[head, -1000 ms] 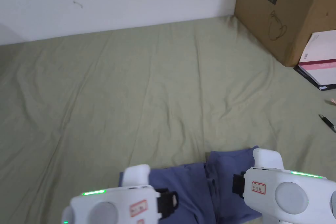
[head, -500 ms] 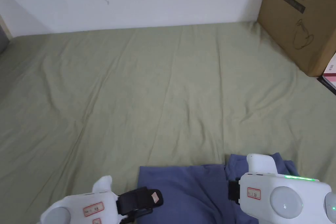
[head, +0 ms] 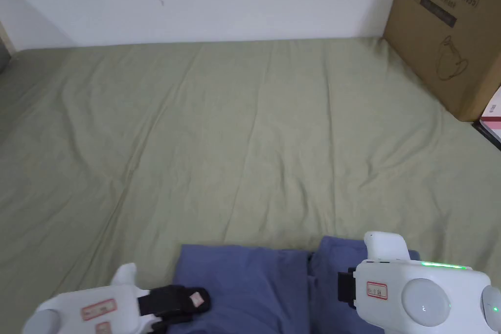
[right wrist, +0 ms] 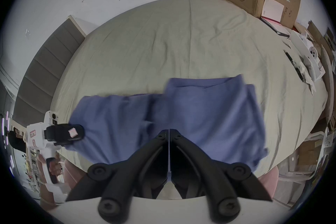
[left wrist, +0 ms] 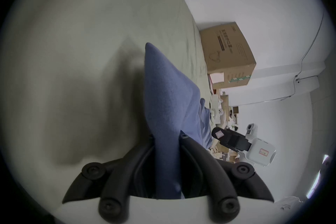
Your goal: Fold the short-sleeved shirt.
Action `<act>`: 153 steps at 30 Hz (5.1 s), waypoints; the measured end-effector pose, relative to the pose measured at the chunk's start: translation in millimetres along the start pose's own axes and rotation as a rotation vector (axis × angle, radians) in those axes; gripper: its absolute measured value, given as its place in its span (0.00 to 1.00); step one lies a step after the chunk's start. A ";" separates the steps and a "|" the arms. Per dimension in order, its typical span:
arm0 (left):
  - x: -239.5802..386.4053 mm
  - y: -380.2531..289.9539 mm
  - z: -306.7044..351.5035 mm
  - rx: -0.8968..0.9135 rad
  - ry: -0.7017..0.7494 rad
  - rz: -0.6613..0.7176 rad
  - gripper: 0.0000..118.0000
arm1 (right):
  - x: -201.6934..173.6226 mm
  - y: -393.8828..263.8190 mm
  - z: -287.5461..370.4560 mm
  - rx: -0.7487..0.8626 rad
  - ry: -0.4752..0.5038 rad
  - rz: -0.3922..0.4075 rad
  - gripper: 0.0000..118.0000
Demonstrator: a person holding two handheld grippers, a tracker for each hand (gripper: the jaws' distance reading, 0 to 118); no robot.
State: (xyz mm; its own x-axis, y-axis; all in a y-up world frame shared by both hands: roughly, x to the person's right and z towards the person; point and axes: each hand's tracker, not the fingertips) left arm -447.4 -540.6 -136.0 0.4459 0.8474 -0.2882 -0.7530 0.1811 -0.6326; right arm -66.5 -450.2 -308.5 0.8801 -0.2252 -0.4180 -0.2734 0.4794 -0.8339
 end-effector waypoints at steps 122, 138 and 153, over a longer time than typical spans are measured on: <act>35.6 65.6 43.6 -0.120 0.559 -0.345 0.22 | -119.3 21.1 -12.4 0.138 -0.016 0.167 0.01; -48.8 160.2 197.9 -0.006 1.524 -0.374 0.70 | -146.1 18.1 -34.6 0.095 -0.003 0.182 0.01; 75.7 74.8 136.0 0.215 1.037 -0.454 0.00 | -117.8 20.2 -23.2 0.088 0.000 0.145 0.01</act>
State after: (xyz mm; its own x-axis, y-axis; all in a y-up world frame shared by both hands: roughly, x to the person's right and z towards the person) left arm -535.8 -395.0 -107.4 0.8054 -0.1179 -0.5809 -0.4436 0.5301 -0.7226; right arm -184.7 -433.7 -284.5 0.8338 -0.1484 -0.5317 -0.3626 0.5790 -0.7303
